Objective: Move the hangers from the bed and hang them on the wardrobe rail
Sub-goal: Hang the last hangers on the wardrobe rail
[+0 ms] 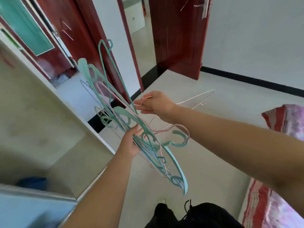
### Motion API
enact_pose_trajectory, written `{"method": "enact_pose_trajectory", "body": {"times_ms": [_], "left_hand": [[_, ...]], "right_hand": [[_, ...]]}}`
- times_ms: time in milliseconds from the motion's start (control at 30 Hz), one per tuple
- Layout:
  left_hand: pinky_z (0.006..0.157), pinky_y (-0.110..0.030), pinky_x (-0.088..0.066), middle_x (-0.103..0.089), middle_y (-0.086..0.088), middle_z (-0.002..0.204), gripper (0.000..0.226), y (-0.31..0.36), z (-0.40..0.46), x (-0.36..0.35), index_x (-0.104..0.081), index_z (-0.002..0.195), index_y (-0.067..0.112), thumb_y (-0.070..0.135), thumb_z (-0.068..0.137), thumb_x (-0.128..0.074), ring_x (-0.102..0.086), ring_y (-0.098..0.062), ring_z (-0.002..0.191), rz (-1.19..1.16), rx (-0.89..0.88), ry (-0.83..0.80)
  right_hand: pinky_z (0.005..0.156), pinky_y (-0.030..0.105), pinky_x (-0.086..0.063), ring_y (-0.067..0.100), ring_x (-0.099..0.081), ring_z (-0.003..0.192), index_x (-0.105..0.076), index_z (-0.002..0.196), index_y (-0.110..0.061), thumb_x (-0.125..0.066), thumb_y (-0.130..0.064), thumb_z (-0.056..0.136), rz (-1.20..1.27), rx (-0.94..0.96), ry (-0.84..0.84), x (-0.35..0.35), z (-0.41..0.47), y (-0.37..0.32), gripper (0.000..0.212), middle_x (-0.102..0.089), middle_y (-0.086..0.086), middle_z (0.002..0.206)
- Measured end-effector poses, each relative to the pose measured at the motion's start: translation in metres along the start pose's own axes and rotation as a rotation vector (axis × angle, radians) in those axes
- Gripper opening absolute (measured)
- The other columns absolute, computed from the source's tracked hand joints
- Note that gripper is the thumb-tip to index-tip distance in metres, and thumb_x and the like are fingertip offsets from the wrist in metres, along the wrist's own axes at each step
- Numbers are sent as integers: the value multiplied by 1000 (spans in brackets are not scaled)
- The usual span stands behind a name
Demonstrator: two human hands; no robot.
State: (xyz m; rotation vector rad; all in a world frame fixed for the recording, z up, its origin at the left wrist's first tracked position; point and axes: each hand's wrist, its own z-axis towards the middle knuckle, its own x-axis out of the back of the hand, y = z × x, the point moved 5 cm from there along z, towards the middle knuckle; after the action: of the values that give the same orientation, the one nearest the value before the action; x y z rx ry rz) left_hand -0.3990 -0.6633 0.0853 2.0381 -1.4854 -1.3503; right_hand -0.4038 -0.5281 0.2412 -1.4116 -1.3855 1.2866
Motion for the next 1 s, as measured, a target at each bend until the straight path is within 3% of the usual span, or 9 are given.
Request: {"method": "enact_pose_trajectory", "body": {"times_ms": [100, 200, 267, 400, 567, 700, 833, 933, 1000], "left_hand": [[82, -32, -44, -62, -10, 104, 17, 5, -31, 26, -64, 98, 5, 17, 92, -54, -57, -23, 92, -27, -81, 102], [69, -28, -50, -72, -3, 81, 24, 18, -61, 51, -65, 71, 8, 11, 92, -53, -63, -14, 74, -76, -116, 224], [80, -32, -52, -75, -1, 85, 22, 28, -78, 64, -57, 70, 9, 9, 92, -52, -66, -11, 84, -88, -124, 265], [87, -31, -51, -76, -6, 85, 6, 46, -106, 79, -59, 88, 5, 5, 90, -54, -71, -16, 79, -25, -142, 314], [77, -30, -57, -75, -8, 84, 11, 70, -129, 96, -69, 83, 1, 2, 86, -59, -71, -18, 68, -2, -193, 388], [64, -27, -56, -75, -7, 75, 16, 94, -141, 114, -68, 75, 4, 5, 86, -57, -71, -18, 71, -107, -290, 414], [53, -26, -56, -71, -10, 65, 15, 108, -143, 131, -63, 72, 1, 4, 85, -56, -69, -18, 57, -189, -331, 441], [46, -23, -53, -68, -9, 57, 25, 117, -145, 157, -57, 64, 3, 4, 88, -52, -68, -18, 51, -281, -346, 486], [43, -22, -53, -66, -9, 52, 32, 125, -148, 178, -56, 60, 2, 5, 90, -48, -67, -19, 48, -337, -358, 495]], "right_hand": [[58, 25, -58, 21, -73, 80, -57, 91, -12, -55, -19, 96, -220, -79, -132, -24, -10, -1, 9, -66, 10, 116], [51, 22, -53, 20, -72, 64, -60, 102, -10, -55, -42, 94, -673, -97, -269, -34, -15, -4, 34, -75, 3, 91], [55, 25, -54, 21, -70, 64, -60, 113, -2, -58, -49, 89, -1000, -76, -312, -36, -12, -1, 53, -74, 3, 79], [78, 34, -49, 21, -64, 83, -68, 101, -10, -56, -71, 77, -1623, 37, -248, -46, 0, 9, 67, -70, 6, 99], [99, 50, -44, 29, -52, 121, -70, 101, -23, -45, -69, 84, -1127, -322, -647, -49, -8, 38, 54, -61, 0, 129], [89, 44, -54, 28, -65, 109, -64, 105, -7, -35, -66, 90, -591, -531, -779, -54, -17, 50, 67, -68, 10, 116], [81, 34, -56, 24, -70, 96, -53, 114, -20, -57, -42, 91, -717, -450, -792, -72, -7, 43, 32, -72, 7, 108], [82, 33, -57, 17, -70, 75, -59, 116, -17, -61, -38, 90, -1182, -286, -701, -69, 8, 34, 33, -73, 2, 86], [84, 34, -51, 15, -48, 54, -65, 105, -4, -62, -40, 89, -1298, -220, -566, -66, 22, 26, 39, -57, 2, 64]]}}
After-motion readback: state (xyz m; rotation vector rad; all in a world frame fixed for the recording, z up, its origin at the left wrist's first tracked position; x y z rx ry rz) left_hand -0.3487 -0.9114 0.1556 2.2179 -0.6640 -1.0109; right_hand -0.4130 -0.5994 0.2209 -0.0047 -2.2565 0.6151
